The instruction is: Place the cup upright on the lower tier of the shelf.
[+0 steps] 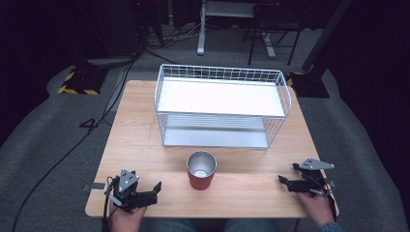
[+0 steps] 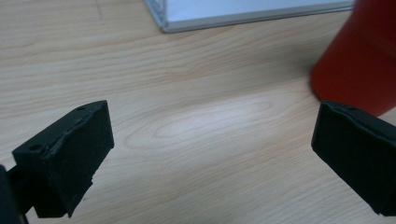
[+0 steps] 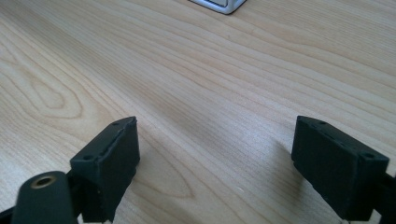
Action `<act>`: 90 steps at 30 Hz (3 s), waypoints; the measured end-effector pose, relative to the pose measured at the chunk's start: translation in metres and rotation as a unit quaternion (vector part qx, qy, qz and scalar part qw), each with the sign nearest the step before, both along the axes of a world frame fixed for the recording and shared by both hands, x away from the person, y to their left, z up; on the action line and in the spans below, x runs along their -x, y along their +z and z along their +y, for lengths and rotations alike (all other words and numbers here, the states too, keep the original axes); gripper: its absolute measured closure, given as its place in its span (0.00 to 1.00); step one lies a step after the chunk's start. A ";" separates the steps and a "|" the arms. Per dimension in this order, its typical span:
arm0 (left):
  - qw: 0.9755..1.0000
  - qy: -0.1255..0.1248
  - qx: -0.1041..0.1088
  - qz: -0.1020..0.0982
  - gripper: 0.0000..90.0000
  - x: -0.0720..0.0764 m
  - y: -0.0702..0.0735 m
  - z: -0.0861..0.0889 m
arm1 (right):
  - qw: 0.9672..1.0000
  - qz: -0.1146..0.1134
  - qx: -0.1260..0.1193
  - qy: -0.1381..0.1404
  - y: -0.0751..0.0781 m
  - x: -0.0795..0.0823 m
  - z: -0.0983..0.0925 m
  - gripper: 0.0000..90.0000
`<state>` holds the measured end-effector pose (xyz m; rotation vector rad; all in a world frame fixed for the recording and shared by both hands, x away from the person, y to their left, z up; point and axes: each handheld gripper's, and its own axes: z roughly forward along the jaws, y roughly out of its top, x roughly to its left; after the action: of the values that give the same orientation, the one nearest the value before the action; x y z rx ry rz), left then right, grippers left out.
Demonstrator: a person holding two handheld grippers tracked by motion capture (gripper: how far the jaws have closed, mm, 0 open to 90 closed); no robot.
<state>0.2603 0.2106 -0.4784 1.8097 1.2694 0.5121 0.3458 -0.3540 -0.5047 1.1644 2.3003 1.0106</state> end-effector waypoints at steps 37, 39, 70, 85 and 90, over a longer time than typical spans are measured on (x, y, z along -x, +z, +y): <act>0.992 -0.114 0.047 -0.031 0.00 -0.009 -0.003 -0.078 | 1.000 0.001 -0.001 0.004 0.000 0.002 0.001 0.18; 0.991 -0.118 0.048 -0.026 0.00 -0.013 -0.004 -0.085 | 1.000 0.001 -0.001 0.004 0.000 0.002 0.001 0.18; 0.992 -0.121 -0.032 -0.021 0.00 -0.037 -0.016 -0.134 | 1.000 0.000 -0.002 -0.004 0.000 0.001 0.000 0.18; 0.992 -0.120 -0.031 -0.036 0.19 -0.034 -0.019 -0.135 | 1.000 0.001 -0.001 -0.009 0.000 0.001 0.000 0.18; 0.992 -0.119 -0.032 -0.036 0.19 -0.034 -0.019 -0.136 | 1.000 0.001 -0.001 -0.008 0.000 0.001 0.000 0.18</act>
<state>0.2942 0.0751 -0.4974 1.9468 0.9825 0.4838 0.3446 -0.3544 -0.5047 1.1835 2.2868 1.0066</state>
